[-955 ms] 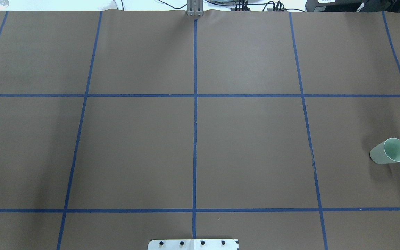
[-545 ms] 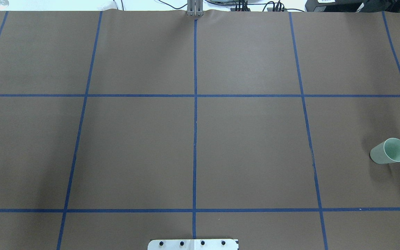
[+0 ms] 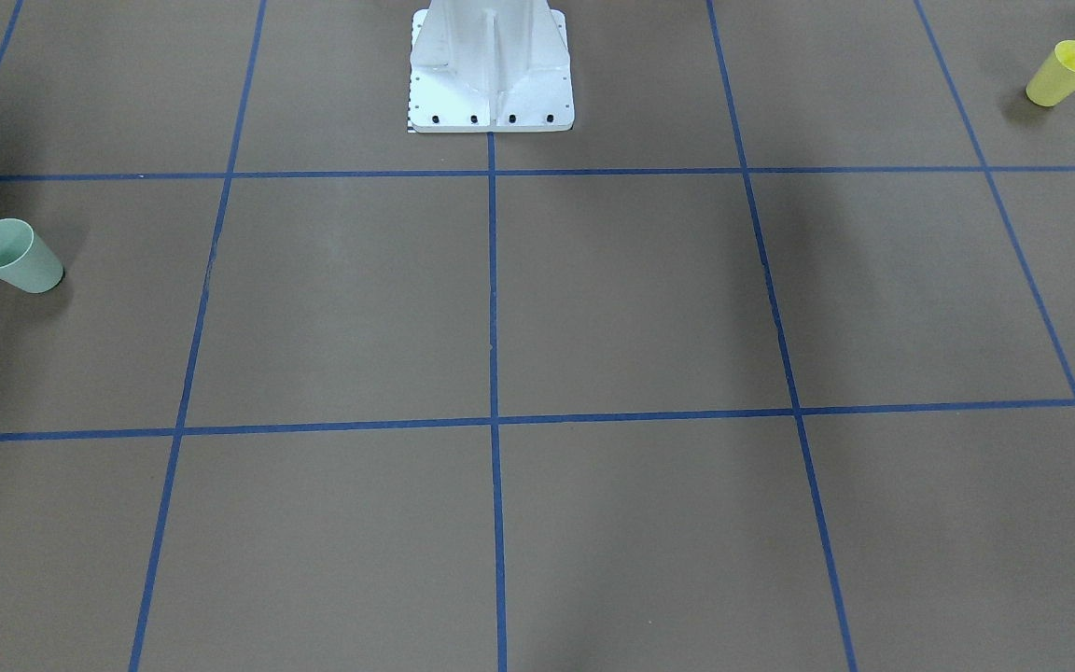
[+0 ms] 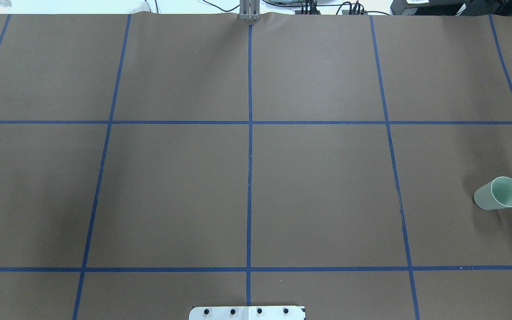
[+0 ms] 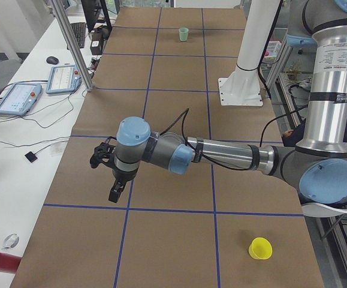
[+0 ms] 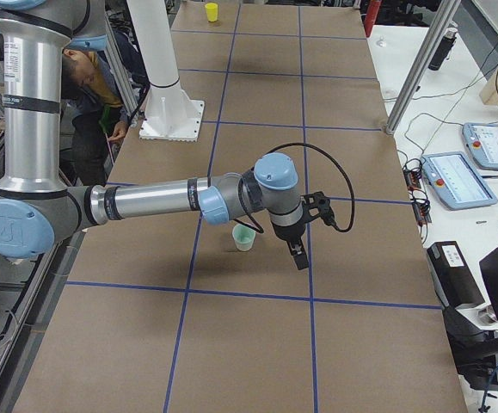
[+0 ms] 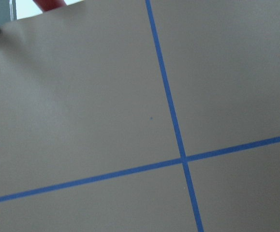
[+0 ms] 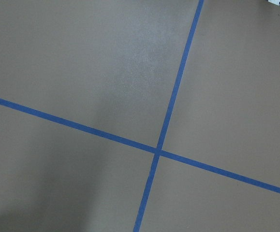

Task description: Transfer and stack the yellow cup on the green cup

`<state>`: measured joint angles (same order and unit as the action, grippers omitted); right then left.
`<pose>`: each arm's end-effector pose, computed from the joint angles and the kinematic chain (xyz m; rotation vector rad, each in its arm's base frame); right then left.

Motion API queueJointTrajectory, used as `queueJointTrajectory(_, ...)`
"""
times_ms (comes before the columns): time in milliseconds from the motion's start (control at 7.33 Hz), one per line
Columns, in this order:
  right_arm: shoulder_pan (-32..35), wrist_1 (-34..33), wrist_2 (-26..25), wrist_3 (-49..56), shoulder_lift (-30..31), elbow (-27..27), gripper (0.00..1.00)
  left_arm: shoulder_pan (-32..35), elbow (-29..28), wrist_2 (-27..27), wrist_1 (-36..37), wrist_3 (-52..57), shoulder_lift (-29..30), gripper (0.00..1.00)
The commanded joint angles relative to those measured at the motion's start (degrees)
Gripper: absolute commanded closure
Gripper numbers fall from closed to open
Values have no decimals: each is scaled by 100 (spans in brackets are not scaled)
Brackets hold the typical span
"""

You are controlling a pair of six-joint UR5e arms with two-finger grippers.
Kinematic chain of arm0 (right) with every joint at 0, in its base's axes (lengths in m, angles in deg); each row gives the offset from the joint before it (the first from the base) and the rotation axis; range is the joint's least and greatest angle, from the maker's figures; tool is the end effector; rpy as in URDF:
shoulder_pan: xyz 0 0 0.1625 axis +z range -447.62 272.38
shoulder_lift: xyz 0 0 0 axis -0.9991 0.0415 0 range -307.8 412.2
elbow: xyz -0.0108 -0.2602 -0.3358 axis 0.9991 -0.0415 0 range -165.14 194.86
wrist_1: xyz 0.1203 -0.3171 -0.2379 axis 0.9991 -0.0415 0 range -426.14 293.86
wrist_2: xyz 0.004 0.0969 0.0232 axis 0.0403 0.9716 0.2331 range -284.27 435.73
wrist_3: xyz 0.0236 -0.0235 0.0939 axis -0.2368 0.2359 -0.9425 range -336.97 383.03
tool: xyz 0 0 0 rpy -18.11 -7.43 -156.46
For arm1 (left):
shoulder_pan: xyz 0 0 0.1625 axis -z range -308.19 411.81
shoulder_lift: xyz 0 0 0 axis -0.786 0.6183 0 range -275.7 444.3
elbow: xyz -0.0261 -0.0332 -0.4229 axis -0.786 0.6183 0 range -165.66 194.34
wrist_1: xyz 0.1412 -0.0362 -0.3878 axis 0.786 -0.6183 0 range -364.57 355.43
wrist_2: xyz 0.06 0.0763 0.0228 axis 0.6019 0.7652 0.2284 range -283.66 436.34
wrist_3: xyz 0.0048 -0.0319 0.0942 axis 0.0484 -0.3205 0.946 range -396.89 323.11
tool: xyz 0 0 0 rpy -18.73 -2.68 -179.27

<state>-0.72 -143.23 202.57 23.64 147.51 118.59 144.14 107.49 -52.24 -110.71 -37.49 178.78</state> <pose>0.0481 -0.4739 0.5662 0.3457 -0.6435 -0.1814 -0.0933 -0.5413 0.5651 0.4088 0.6571 0.0911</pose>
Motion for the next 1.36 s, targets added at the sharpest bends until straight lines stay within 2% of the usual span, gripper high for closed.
queueJointTrajectory(0,2,19,-1,-25,50,24,0,-66,-244,43,-876,-203,71,0)
queueJointTrajectory(136,2,54,8,18,32,59,0,-66,-481,43,-1335,-230,71,0)
queueJointTrajectory(409,2,63,78,10,41,69,0,-66,-421,43,-1401,-491,105,0)
queueJointTrajectory(545,2,54,78,10,41,69,0,-84,-395,104,-1401,-990,193,0)
queueJointTrajectory(682,2,54,78,1,50,60,0,-127,-195,696,-1514,-1804,237,0)
queueJointTrajectory(955,2,45,104,1,85,42,0,-898,437,2154,-1489,-3274,28,0)
queueJointTrajectory(1227,2,46,113,-8,137,42,0,-1504,816,3499,-1288,-4077,-262,0)
